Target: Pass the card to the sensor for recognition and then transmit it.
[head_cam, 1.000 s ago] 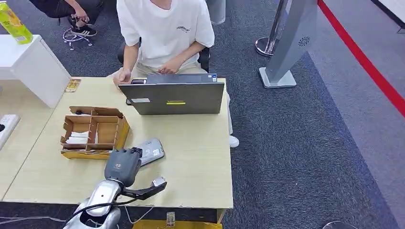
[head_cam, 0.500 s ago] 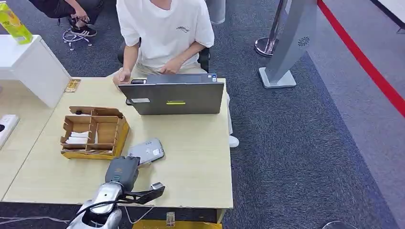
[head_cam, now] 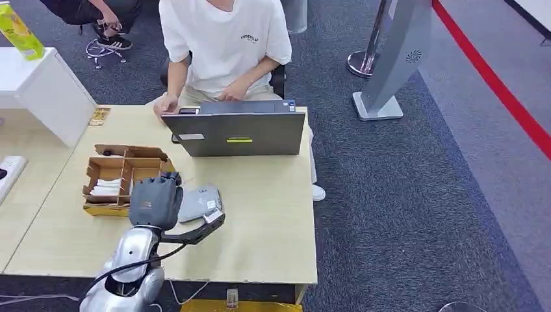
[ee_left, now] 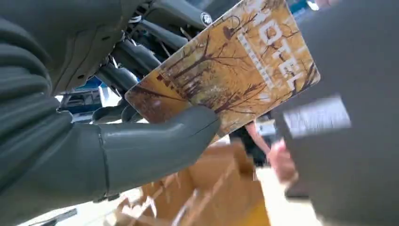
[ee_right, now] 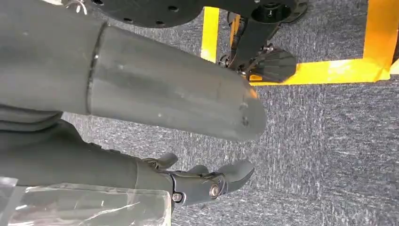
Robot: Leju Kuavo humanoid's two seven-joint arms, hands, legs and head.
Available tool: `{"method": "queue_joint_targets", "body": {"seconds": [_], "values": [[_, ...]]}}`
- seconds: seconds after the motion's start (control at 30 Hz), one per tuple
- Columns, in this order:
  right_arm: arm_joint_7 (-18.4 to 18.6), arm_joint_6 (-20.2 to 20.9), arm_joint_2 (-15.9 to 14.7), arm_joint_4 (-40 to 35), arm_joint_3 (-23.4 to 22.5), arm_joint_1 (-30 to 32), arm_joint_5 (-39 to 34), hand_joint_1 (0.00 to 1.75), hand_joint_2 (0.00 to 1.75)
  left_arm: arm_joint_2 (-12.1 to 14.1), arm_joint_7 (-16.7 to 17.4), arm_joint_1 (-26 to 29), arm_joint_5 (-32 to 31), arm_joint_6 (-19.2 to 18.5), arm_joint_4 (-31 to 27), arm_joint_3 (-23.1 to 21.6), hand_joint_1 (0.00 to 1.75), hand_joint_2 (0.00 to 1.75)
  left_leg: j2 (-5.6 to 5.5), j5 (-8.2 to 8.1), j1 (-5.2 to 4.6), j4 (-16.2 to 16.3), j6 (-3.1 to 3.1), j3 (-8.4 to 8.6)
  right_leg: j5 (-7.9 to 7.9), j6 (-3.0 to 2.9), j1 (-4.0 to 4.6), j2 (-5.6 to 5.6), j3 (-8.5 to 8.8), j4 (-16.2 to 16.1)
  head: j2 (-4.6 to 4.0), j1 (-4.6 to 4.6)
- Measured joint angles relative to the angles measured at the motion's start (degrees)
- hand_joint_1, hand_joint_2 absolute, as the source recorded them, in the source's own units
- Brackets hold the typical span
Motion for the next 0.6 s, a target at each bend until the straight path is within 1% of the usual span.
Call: {"method": "queue_joint_targets", "body": {"seconds": [0.23,0.6], "values": [[0.0,0.0,0.02,0.0,0.0,-0.02,0.0,0.0,0.0,0.44,0.02,-0.2,0.0,0.07,-3.26,-0.61,1.75,1.75,0.01,0.0,0.0,0.0,0.0,0.0,0.0,-0.01,0.0,0.01,-0.02,0.0,0.0,0.0],[0.0,0.0,0.02,0.0,0.0,-0.01,0.0,0.0,0.0,0.74,0.07,-0.22,0.0,0.11,-4.24,-0.85,1.75,1.75,0.01,0.0,0.0,0.0,0.0,0.0,0.0,0.0,0.0,0.01,-0.01,0.0,0.0,0.0]]}}
